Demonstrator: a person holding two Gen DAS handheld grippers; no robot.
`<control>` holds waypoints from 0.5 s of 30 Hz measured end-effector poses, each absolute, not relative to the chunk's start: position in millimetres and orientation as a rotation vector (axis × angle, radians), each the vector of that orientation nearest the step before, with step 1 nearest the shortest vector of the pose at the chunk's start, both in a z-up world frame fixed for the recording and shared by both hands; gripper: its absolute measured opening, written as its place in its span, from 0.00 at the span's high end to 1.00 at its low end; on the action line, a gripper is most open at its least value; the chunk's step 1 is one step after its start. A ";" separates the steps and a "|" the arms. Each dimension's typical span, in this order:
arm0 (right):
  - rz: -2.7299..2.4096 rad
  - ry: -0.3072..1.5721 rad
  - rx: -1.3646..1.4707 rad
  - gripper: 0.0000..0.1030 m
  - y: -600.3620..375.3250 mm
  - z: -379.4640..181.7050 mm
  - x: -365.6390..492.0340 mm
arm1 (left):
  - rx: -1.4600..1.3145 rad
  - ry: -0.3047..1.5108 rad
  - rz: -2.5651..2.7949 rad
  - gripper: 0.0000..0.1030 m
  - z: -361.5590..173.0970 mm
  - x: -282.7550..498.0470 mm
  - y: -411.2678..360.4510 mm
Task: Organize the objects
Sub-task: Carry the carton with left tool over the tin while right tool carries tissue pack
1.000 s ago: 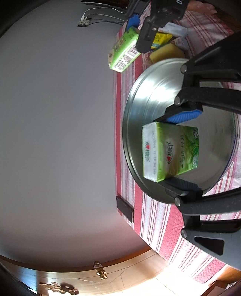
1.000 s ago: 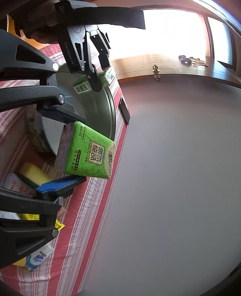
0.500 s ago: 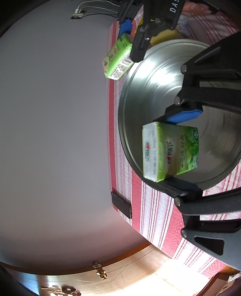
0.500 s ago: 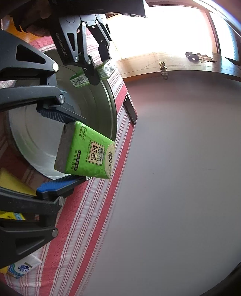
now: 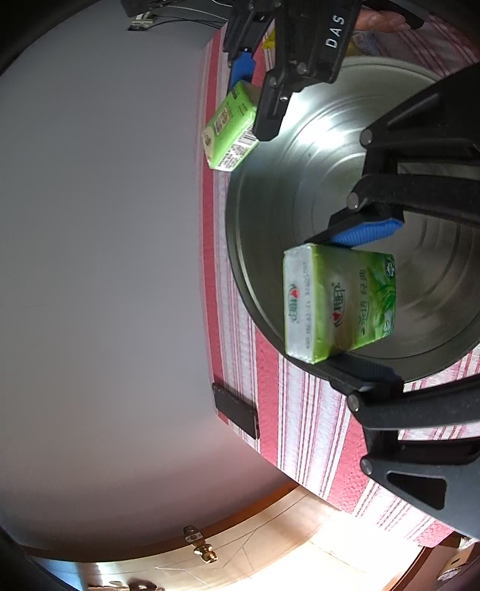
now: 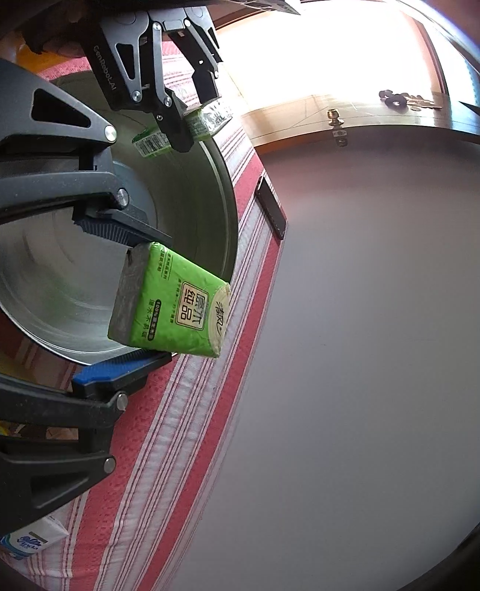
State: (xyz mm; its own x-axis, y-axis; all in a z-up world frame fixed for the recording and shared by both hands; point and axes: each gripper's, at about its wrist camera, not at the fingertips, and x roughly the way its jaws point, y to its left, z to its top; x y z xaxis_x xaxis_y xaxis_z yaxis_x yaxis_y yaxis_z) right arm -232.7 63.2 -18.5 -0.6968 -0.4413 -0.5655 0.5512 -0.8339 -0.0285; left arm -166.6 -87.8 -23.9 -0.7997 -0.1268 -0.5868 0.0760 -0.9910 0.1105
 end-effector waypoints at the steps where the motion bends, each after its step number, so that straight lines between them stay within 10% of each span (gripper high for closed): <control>1: -2.463 0.269 0.761 0.45 61.7 -19.7 -234.5 | 0.968 -0.126 -2.879 0.49 -24.3 -169.3 -88.1; 15: -2.428 0.265 0.852 0.45 48.7 -24.7 -259.3 | 1.094 -0.092 -2.841 0.49 -25.5 -189.8 -87.1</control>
State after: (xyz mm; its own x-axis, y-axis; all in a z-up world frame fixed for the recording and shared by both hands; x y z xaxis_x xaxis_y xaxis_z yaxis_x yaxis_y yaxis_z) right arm -259.3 48.7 -24.7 -0.6491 -0.4323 -0.6260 0.5570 -0.8305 -0.0039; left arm -189.8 -87.1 -25.5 -0.7378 -0.1112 -0.6658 0.0680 -0.9936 0.0906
